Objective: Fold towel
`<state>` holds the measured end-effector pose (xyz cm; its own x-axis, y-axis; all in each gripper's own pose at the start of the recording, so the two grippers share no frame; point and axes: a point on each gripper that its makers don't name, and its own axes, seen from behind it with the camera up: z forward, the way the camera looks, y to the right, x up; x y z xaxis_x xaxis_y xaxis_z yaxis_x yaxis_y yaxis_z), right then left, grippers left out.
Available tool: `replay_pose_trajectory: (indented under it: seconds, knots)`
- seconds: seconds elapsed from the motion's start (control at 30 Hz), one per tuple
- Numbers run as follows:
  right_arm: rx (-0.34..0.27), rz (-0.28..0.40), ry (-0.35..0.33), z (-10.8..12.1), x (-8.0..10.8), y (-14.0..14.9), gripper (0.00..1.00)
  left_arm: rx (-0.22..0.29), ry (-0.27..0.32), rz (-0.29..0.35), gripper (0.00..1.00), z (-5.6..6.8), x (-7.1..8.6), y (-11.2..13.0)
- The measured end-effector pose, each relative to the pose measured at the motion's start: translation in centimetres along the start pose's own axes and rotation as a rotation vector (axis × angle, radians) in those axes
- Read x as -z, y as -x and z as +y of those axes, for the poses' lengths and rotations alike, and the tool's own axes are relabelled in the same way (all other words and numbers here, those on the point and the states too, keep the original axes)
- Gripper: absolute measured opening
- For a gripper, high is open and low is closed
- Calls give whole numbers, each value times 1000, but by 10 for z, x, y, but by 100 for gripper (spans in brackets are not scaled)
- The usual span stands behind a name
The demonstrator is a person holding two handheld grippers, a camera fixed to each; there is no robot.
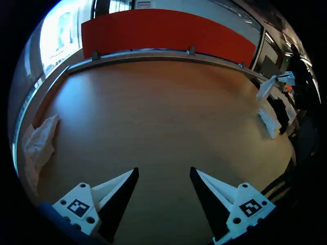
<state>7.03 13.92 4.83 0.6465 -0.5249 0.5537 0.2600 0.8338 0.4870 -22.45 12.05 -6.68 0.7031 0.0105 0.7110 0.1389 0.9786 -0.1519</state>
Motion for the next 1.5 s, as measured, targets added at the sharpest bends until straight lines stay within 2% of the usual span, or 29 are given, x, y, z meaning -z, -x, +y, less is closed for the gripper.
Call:
replay_pose_trajectory:
  seconds: [0.4,0.83,1.17,1.5]
  knots:
    - [-33,-28,22,5,24,38,4,-9,8,-3,93,7,3,-1]
    - [-91,-138,81,8,56,127,4,-24,21,-8,93,11,5,4]
    - [-146,-201,116,4,61,172,4,-39,28,-14,93,12,6,7]
    - [-215,-279,145,0,54,217,4,-48,24,-10,93,10,10,11]
